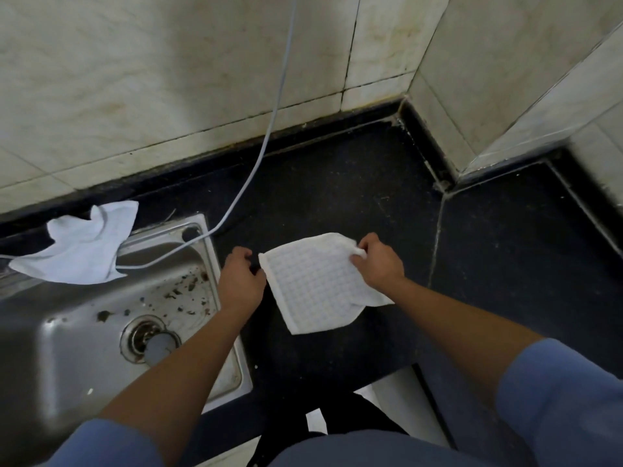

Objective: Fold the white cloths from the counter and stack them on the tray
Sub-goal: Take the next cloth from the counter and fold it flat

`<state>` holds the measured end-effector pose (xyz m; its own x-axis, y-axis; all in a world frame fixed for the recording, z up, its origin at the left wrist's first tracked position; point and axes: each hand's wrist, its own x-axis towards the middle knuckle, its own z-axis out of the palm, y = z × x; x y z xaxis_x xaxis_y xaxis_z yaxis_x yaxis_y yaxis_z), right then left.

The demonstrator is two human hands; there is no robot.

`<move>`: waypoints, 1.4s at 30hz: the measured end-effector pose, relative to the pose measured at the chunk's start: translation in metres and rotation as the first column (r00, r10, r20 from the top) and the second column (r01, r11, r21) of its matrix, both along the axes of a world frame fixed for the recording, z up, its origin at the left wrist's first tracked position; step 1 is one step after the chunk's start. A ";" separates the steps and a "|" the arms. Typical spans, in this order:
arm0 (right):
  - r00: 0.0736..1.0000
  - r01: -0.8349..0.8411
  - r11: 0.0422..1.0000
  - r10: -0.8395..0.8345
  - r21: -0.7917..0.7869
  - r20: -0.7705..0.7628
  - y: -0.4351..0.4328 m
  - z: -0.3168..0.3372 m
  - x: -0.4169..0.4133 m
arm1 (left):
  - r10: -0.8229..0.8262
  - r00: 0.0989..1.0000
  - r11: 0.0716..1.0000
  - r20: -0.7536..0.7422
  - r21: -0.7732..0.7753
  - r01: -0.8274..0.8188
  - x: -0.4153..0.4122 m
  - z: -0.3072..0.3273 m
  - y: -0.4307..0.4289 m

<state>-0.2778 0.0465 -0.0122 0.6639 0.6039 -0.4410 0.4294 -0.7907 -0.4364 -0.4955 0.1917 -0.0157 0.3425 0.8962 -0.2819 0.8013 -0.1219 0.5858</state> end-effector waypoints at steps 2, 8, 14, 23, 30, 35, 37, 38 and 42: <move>1.000 -0.017 1.000 0.017 -0.026 0.007 -0.006 -0.004 0.002 | -0.166 0.985 0.984 -0.045 0.053 0.168 0.000 0.004 -0.015; 0.975 -0.125 0.985 0.101 0.117 0.197 -0.053 -0.001 -0.006 | -0.628 0.730 0.763 -0.269 -0.027 0.646 -0.012 -0.005 -0.077; 0.745 -0.615 0.782 0.617 -0.097 0.253 -0.085 -0.016 -0.027 | -0.668 0.668 0.694 -0.328 0.051 0.719 -0.015 -0.023 -0.077; 0.894 -0.441 0.894 0.445 -0.075 0.045 -0.061 -0.006 -0.023 | -0.416 0.880 0.908 -0.230 -0.158 0.389 -0.019 -0.007 -0.023; 0.993 -0.091 0.994 0.095 0.069 -0.070 -0.077 -0.014 -0.026 | -0.709 0.667 0.631 -0.228 0.217 0.745 -0.032 -0.010 -0.074; 0.969 -0.246 0.969 0.246 -0.008 0.031 -0.074 -0.007 -0.026 | -0.631 0.724 0.710 -0.278 0.170 0.683 -0.008 -0.015 -0.085; 0.926 -0.361 0.932 0.362 -0.028 0.109 -0.075 -0.005 -0.029 | -0.588 0.744 0.731 -0.316 0.185 0.657 0.003 -0.014 -0.075; 0.898 -0.418 0.906 0.422 -0.061 0.122 -0.076 -0.005 -0.032 | -0.591 0.727 0.728 -0.350 0.159 0.667 0.007 -0.014 -0.068; 0.798 -0.542 0.819 0.572 -0.188 0.192 -0.081 -0.013 -0.045 | -0.612 0.670 0.697 -0.421 0.114 0.708 0.011 -0.010 -0.054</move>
